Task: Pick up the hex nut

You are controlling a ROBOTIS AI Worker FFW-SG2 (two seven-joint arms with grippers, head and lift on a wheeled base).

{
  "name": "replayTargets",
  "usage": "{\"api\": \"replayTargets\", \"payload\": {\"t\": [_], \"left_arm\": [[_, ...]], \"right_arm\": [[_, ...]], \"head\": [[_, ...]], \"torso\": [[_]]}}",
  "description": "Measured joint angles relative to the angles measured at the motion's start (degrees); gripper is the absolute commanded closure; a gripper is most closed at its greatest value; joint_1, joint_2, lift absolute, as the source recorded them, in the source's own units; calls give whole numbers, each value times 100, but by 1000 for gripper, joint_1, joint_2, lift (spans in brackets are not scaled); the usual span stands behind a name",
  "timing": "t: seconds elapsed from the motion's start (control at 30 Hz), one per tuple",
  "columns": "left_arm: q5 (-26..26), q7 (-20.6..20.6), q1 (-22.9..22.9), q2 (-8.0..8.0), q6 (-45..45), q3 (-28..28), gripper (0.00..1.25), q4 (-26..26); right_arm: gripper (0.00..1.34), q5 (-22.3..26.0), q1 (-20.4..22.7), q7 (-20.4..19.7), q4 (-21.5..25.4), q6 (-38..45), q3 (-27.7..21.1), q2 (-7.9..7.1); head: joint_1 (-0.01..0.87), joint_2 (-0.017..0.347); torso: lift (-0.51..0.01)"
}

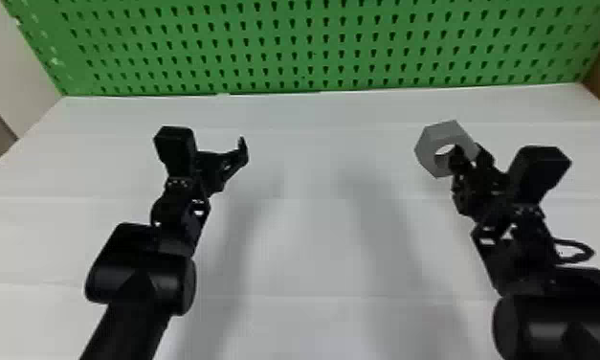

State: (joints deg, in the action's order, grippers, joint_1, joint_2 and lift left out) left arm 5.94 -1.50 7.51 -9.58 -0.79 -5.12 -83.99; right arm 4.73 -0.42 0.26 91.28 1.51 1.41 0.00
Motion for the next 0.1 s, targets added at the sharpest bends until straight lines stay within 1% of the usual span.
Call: {"api": "replayTargets", "payload": {"t": [0.1], "left_arm": [[-8, 0, 11, 0, 0, -7, 88, -4]], "right_arm": [[1053, 20, -18, 0, -22, -32, 11, 0]], "head": [[785, 149]], "torso": [[-89]]}}
